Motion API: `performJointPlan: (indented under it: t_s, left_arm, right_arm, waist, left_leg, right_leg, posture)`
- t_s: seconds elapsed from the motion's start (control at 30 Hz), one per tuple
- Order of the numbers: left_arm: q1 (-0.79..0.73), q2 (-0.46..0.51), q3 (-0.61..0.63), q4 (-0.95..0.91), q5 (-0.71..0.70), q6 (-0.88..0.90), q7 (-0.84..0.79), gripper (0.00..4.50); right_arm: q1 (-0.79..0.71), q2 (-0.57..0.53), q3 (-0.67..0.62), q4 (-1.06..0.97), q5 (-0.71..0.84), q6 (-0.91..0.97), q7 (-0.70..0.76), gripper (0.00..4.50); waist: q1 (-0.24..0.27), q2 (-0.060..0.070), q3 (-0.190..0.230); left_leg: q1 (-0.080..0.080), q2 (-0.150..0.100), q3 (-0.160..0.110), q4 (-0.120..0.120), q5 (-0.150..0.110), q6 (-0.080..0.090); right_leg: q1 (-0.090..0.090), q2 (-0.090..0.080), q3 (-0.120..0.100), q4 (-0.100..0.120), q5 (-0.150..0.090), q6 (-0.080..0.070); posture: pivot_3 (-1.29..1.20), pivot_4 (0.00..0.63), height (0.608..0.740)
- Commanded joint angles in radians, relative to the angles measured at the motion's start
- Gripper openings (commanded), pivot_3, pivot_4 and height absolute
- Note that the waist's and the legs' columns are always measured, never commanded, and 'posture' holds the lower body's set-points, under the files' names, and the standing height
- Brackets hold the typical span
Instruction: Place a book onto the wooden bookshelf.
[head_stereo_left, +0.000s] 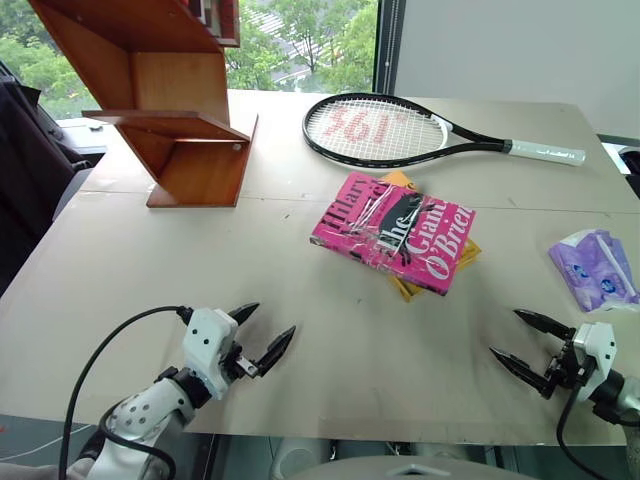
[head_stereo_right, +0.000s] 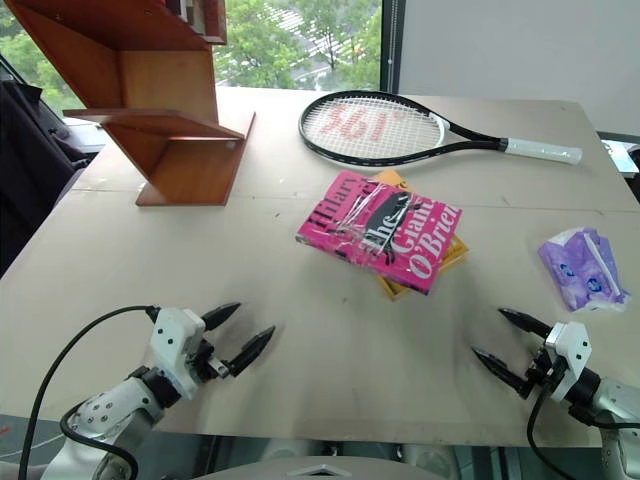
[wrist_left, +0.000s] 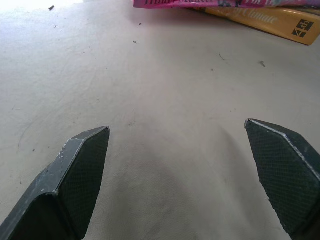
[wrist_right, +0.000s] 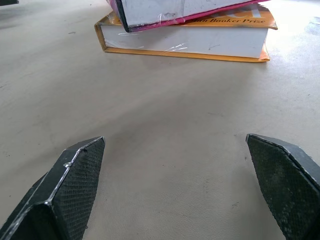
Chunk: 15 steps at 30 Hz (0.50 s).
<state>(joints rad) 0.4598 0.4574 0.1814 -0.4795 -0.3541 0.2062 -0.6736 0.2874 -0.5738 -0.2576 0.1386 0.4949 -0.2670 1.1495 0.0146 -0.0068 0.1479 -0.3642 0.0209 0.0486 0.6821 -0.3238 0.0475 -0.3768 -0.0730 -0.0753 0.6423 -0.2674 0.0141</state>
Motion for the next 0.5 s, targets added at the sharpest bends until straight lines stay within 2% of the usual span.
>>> performJointPlan:
  t_s: [0.03,0.5]
  left_arm:
    - [0.001,0.002,-0.008,-0.008,-0.017,-0.014,-0.013,4.47]
    - [-0.006,-0.009,0.002,-0.019,-0.070,0.017,-0.005,4.47]
  right_arm:
    - [-0.008,-0.005,-0.036,0.014,0.011,-0.032,0.010,4.50]
    - [-0.013,0.001,-0.030,0.043,0.012,-0.067,0.008,4.50]
  waist:
    - [0.000,0.000,0.000]
    - [0.000,0.000,0.000]
  left_leg:
    - [0.000,0.000,0.000,0.000,0.000,0.000]
    - [0.000,0.000,0.000,0.000,0.000,0.000]
  right_leg:
    - [0.000,0.000,0.000,0.000,0.000,0.000]
    - [0.000,0.000,0.000,0.000,0.000,0.000]
  posture:
    - [0.00,0.150,0.740]
    - [0.00,0.150,0.740]
